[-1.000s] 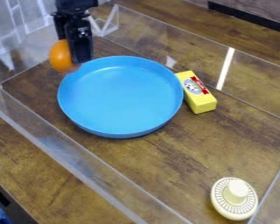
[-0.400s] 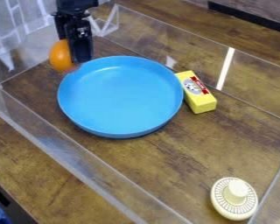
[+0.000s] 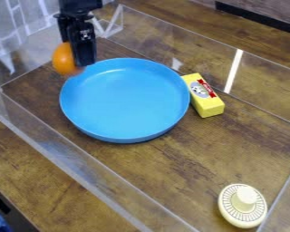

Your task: Put the orange ball in the blue tray

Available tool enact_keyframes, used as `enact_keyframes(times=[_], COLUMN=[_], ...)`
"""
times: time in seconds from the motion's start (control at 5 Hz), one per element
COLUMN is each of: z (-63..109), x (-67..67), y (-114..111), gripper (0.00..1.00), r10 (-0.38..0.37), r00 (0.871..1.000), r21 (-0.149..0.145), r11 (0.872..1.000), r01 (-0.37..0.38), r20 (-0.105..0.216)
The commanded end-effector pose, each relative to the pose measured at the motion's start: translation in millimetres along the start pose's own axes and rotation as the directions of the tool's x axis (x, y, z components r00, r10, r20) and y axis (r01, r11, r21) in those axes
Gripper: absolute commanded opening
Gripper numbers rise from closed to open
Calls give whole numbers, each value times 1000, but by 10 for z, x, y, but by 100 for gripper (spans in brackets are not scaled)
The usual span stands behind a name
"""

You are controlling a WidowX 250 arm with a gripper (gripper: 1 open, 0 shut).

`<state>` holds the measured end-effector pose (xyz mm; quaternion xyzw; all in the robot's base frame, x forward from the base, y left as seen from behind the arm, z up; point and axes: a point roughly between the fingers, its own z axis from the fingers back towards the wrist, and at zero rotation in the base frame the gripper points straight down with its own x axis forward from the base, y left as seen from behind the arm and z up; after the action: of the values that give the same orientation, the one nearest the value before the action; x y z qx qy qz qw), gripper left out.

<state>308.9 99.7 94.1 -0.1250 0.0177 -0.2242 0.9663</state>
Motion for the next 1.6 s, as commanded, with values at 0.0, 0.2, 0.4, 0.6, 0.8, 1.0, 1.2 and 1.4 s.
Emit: enact_keyframes(times=[0.0, 0.2, 0.4, 0.6, 0.8, 1.0, 1.2, 1.4], z=[184, 168, 148, 127, 107, 102, 101, 95], x=[75, 83, 89, 97, 104, 113, 124, 131], y=[17, 34, 52, 75, 101, 116, 127, 144], gripper=[0, 0, 0, 0, 0, 0, 0, 0], r10=[-25, -30, -36, -42, -48, -54, -60, -67], r00=[999, 999, 999, 999, 999, 998, 998, 998], r21=[47, 45, 41, 38, 36, 34, 32, 30], r11=[999, 999, 999, 998, 998, 998, 998, 997], r01=[23, 29, 34, 41, 47, 53, 60, 67], r20=[39, 35, 30, 26, 20, 15, 9, 4])
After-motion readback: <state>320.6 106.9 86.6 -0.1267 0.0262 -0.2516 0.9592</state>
